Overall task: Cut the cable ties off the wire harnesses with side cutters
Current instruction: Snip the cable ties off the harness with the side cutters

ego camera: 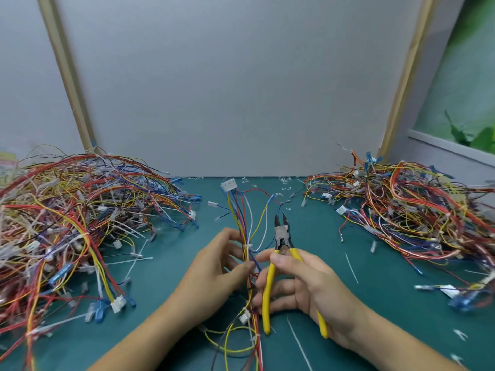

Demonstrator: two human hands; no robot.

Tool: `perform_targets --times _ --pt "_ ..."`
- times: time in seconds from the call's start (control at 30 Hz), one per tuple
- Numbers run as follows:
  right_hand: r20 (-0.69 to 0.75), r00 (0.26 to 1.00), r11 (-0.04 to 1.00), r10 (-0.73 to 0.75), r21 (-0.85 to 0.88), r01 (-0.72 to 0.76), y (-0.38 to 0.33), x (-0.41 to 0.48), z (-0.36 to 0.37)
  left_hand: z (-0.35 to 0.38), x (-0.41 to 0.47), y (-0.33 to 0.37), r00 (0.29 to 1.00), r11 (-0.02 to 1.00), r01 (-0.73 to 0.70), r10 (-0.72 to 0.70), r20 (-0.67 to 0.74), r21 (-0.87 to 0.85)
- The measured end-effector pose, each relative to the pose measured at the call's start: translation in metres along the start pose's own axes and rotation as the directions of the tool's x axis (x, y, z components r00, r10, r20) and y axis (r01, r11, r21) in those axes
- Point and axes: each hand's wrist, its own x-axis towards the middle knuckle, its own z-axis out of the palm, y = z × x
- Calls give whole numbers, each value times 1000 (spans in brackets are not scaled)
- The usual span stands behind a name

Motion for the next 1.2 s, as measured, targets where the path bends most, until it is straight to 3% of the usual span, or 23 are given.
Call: perform_targets --times 0.13,0.3,0.4,0.53,0.7,0.97,1.03,1.1,1.13,1.2 --pt "-95 995 1000 -11 -7 10 -4 1 -3 1 0 -6 999 1000 -14 13 36 25" --pt "-105 994 1000 7 20 -5 -15 -3 -9 4 2 1 1000 992 22 -22 1 123" --pt "-194 971 956 -142 -281 84 -23 -3 -21 -1 12 9 990 984 144 -144 -11 103" --pt "-192 946 615 -259 -788 8 -27 -7 -39 -14 29 31 977 976 213 -212 -34 39" --pt "-223 921 133 -318 -973 -190 -23 -7 -47 -33 38 60 975 977 119 -148 -164 -177" --pt "-215 929 -135 -300 -955 -265 -11 0 -44 -42 27 66 921 935 -190 64 -383 -300" --pt "-201 936 -144 -288 -958 -250 -11 0 -42 -39 22 61 900 932 -227 91 -426 -282" --pt "-142 920 -30 -364 -986 -164 -14 -2 -38 -35 17 58 882 932 -247 103 -460 -266" --pt "-112 890 110 -442 -991 -70 -17 -4 -33 -34 15 57 875 934 -259 120 -470 -245" --pt "-141 867 521 -478 -840 151 -23 -9 -12 -30 11 57 855 937 -297 176 -488 -183"
